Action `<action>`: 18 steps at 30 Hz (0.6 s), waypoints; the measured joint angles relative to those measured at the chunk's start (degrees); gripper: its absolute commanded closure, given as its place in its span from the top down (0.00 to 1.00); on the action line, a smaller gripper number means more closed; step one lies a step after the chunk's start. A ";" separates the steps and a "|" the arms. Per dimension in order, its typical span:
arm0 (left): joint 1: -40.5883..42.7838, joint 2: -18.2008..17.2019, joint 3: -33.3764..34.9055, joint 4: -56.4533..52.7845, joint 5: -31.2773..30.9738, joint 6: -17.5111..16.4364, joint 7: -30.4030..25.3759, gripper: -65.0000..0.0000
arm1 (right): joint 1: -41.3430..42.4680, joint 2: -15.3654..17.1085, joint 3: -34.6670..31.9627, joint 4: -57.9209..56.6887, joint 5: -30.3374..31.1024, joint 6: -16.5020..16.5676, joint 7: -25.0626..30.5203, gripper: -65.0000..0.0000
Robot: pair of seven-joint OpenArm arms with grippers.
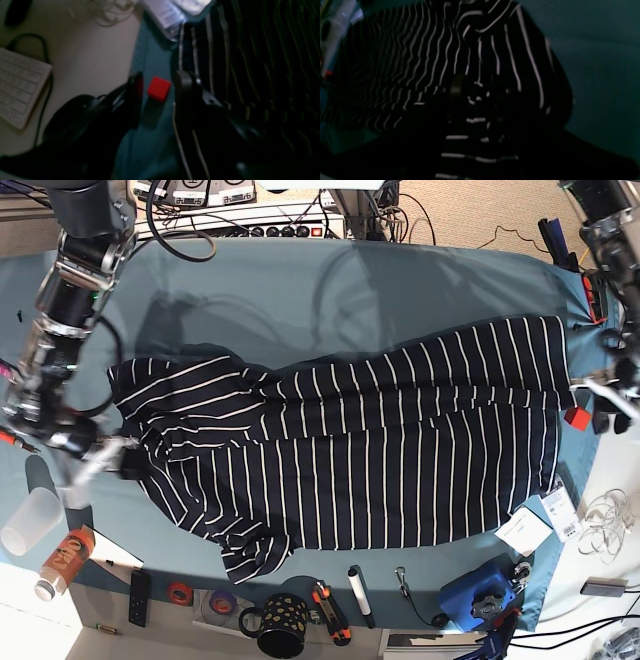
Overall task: Layout the t-shirt on the table in an organized manner, then fold the t-shirt properly
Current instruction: 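Grasp the sleeve fabric near the right gripper and tuck it inward, then hold the folded edge with both grippers and drag it toward the collar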
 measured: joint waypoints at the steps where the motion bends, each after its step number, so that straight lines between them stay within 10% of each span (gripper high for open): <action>1: 0.00 0.00 -1.20 0.07 -1.64 -0.83 1.16 0.34 | 0.02 0.00 1.40 0.13 -0.07 0.00 -2.16 0.30; 18: 1.88 0.17 -6.71 0.09 -8.96 -4.22 8.57 0.34 | -19.41 7.50 10.40 0.20 11.80 0.00 -5.05 0.49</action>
